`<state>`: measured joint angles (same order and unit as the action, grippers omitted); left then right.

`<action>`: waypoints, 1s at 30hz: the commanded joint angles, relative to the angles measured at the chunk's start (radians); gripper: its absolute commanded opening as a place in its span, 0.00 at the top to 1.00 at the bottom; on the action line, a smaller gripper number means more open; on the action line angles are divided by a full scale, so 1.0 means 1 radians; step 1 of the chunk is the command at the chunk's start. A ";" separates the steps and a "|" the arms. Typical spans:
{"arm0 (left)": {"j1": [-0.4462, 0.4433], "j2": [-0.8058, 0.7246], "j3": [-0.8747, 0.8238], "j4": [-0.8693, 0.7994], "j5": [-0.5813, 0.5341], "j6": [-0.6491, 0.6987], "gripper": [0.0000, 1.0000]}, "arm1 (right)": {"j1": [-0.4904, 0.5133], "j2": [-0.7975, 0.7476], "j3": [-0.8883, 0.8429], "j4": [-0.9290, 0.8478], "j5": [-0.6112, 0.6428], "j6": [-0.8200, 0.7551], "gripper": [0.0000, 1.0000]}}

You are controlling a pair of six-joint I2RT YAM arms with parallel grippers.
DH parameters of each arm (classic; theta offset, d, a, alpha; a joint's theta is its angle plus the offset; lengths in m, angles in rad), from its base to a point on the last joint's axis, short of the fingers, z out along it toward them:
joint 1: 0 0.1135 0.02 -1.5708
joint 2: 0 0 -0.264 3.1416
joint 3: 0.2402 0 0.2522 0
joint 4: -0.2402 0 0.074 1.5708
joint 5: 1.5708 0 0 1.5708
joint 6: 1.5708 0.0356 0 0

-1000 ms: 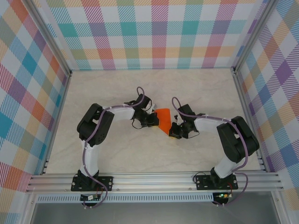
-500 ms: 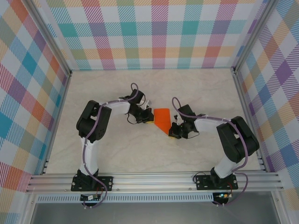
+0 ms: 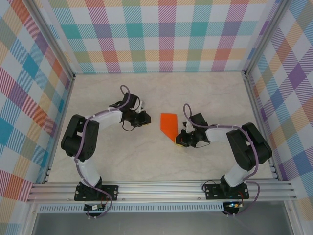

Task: Fold a paper plane with a square sheet of paper (fold left side to right side)
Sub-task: Third fold the triangle at the center of the table, then fourth fold the wing at the center of the table.

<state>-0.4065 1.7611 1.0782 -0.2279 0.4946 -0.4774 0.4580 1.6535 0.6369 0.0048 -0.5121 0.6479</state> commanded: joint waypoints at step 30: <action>-0.175 0.190 0.063 0.272 0.014 -0.214 0.46 | 0.016 -0.066 0.204 -0.273 0.311 -0.231 0.44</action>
<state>-0.5720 1.9297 1.1156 0.0105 0.5110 -0.6708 0.4667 1.5494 0.7887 -0.2924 -0.2165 0.4419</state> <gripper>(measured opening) 0.540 0.562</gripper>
